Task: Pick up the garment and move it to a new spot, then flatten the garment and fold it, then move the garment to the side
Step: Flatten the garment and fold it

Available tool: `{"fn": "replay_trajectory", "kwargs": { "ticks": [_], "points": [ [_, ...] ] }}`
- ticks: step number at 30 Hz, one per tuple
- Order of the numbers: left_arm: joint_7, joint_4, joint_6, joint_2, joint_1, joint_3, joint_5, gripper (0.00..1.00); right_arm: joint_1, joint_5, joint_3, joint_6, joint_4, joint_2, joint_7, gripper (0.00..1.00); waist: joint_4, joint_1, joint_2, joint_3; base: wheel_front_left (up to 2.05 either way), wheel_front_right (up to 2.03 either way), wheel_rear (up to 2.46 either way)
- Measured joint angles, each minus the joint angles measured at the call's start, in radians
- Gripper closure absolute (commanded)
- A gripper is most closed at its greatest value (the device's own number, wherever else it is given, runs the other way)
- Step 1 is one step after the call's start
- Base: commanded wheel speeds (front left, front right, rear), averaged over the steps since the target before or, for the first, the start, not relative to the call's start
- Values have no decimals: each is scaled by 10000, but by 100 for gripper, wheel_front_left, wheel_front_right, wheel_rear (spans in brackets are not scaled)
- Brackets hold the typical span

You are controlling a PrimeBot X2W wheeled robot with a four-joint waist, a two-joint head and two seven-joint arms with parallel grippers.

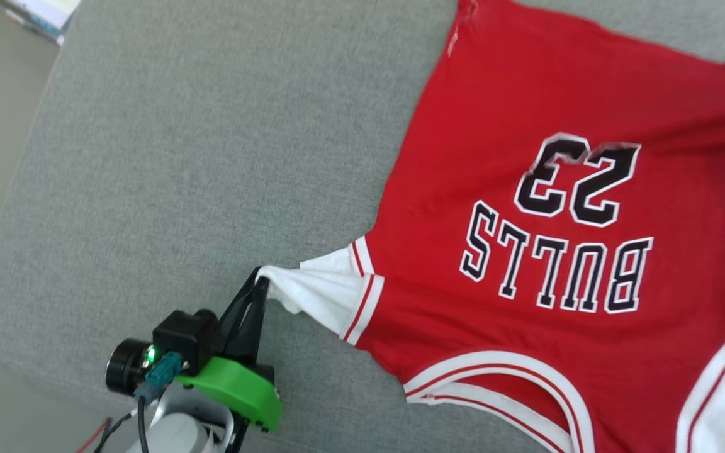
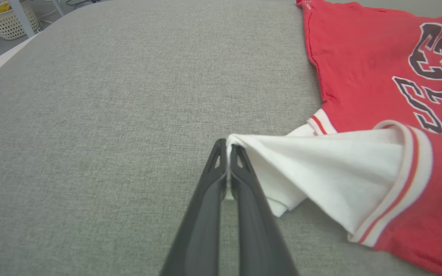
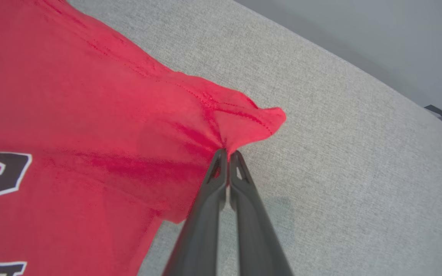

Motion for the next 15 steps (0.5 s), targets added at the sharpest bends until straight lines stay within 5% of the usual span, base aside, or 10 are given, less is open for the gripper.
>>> {"fn": "replay_trajectory", "kwargs": {
  "ticks": [10,15],
  "points": [
    [17,-90,295,456,1116,209,-268,100,3510,2054,176,0,-1534,-1714,-1751,100,-846,-1,0,-1494,0,0,0],
    [31,-178,422,625,1474,290,-347,100,5860,2711,-454,0,-2038,-1954,-2199,100,-1397,-1,0,-2013,0,0,0]
  ]
}}
